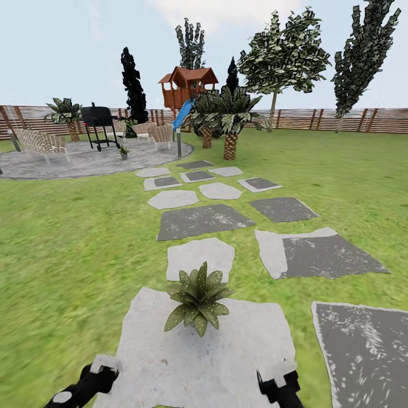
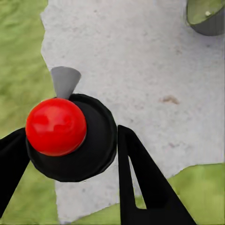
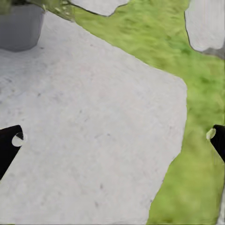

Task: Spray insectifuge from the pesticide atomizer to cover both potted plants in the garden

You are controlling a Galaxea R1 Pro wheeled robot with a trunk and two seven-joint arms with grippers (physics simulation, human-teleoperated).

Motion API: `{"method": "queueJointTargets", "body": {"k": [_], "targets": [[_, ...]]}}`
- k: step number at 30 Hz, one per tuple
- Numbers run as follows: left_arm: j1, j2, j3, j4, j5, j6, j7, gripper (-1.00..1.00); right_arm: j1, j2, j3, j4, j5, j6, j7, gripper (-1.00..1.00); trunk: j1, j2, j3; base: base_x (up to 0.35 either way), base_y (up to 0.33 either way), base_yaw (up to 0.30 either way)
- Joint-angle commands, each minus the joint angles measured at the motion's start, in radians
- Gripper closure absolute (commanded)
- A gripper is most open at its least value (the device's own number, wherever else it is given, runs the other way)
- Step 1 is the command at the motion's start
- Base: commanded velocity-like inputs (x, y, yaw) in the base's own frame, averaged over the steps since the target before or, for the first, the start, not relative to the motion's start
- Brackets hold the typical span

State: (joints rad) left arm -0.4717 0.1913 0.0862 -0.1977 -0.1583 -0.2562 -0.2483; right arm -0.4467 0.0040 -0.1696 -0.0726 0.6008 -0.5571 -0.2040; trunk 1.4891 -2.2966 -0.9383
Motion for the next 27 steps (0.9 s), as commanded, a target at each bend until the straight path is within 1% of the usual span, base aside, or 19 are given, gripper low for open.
{"method": "queueJointTargets", "body": {"k": [1, 2, 3, 4, 5, 7, 9, 11, 15, 22, 27], "targets": [[-0.001, -0.004, 0.009, 0.020, 0.003, -0.027, 0.030, 1.00, 0.008, 0.001, -0.005, 0.007, -0.029, -0.025, -0.029, -1.00, 0.000, 0.000, -0.001, 0.000, 0.000, 0.000], [-0.001, -0.016, 0.011, 0.062, 0.022, -0.075, 0.099, 1.00, 0.023, 0.001, -0.005, 0.012, -0.118, -0.047, -0.051, -1.00, 0.000, 0.000, -0.001, 0.000, 0.000, 0.000], [0.000, -0.029, 0.012, 0.089, 0.033, -0.103, 0.149, 1.00, 0.029, 0.001, -0.005, 0.014, -0.172, -0.054, -0.058, -1.00, 0.000, 0.000, -0.001, 0.000, 0.000, 0.000], [0.000, -0.041, 0.013, 0.110, 0.041, -0.121, 0.200, 1.00, 0.032, 0.000, -0.005, 0.014, -0.207, -0.058, -0.062, -1.00, 0.000, 0.000, -0.001, 0.000, 0.000, 0.000], [0.004, -0.048, 0.013, 0.121, 0.045, -0.131, 0.233, 1.00, 0.034, -0.001, -0.005, 0.015, -0.224, -0.060, -0.064, -1.00, 0.000, 0.000, -0.001, 0.000, 0.000, 0.000], [0.013, -0.060, 0.013, 0.131, 0.048, -0.137, 0.258, 1.00, 0.035, -0.001, -0.003, 0.016, -0.233, -0.062, -0.062, -1.00, 0.000, 0.000, -0.001, 0.000, 0.000, 0.000], [0.020, -0.072, 0.012, 0.135, 0.045, -0.138, 0.264, 1.00, 0.035, -0.002, -0.002, 0.018, -0.236, -0.060, -0.062, -1.00, 0.000, 0.000, -0.001, 0.000, 0.000, 0.000], [0.035, -0.076, 0.012, 0.135, 0.042, -0.138, 0.265, 1.00, 0.036, -0.002, -0.002, 0.019, -0.237, -0.060, -0.063, -1.00, 0.000, 0.000, -0.001, 0.000, 0.000, 0.000], [0.043, -0.078, 0.012, 0.135, 0.044, -0.138, 0.266, 1.00, 0.038, 0.002, -0.002, 0.042, -0.239, -0.056, -0.060, -1.00, 0.000, 0.000, -0.001, 0.000, 0.000, 0.000], [0.044, -0.077, 0.012, 0.135, 0.049, -0.139, 0.267, 1.00, 0.075, 0.002, -0.002, 0.048, -0.239, -0.056, -0.060, -1.00, 0.000, 0.000, -0.001, 0.000, 0.000, 0.000], [0.044, -0.075, 0.012, 0.134, 0.048, -0.141, 0.271, 1.00, 0.078, 0.002, -0.002, 0.048, -0.239, -0.056, -0.060, -1.00, 0.000, 0.000, -0.001, 0.000, 0.000, 0.000]]}}
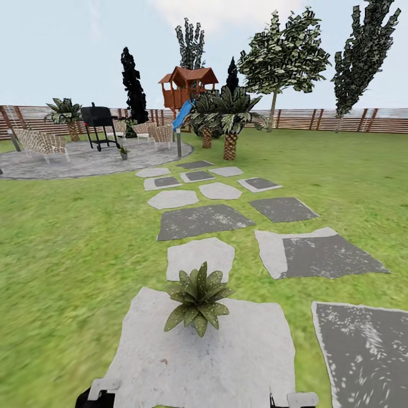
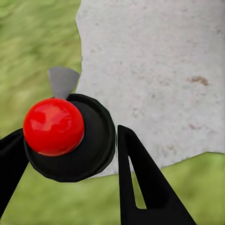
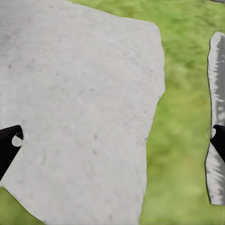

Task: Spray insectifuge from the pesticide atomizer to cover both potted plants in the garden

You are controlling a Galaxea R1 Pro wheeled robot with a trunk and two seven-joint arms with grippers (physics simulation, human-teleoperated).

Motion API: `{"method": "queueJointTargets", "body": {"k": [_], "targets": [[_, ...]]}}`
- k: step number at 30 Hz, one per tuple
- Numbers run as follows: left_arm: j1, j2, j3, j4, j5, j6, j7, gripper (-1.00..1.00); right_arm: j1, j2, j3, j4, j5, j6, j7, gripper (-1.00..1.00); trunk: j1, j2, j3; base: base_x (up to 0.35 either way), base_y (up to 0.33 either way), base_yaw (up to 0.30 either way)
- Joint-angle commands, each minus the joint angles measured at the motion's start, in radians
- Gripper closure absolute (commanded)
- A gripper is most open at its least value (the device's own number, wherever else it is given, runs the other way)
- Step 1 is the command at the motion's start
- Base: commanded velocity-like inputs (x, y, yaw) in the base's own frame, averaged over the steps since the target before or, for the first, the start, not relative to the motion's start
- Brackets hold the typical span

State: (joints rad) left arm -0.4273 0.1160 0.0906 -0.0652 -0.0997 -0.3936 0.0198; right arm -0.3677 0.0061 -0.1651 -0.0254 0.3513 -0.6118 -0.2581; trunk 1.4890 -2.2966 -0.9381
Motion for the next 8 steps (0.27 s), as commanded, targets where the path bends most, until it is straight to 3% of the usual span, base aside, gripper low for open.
{"method": "queueJointTargets", "body": {"k": [1, 8], "targets": [[-0.001, -0.001, 0.008, 0.001, -0.011, -0.004, 0.003, 1.00, -0.001, 0.000, -0.007, 0.001, 0.011, -0.002, -0.006, -1.00, 0.000, 0.000, -0.001, 0.000, 0.000, 0.000], [-0.001, -0.001, 0.008, 0.000, -0.021, -0.004, 0.003, 1.00, 0.000, 0.000, -0.007, 0.001, 0.011, -0.002, -0.006, -1.00, 0.000, 0.000, -0.001, 0.000, 0.000, 0.000]]}}
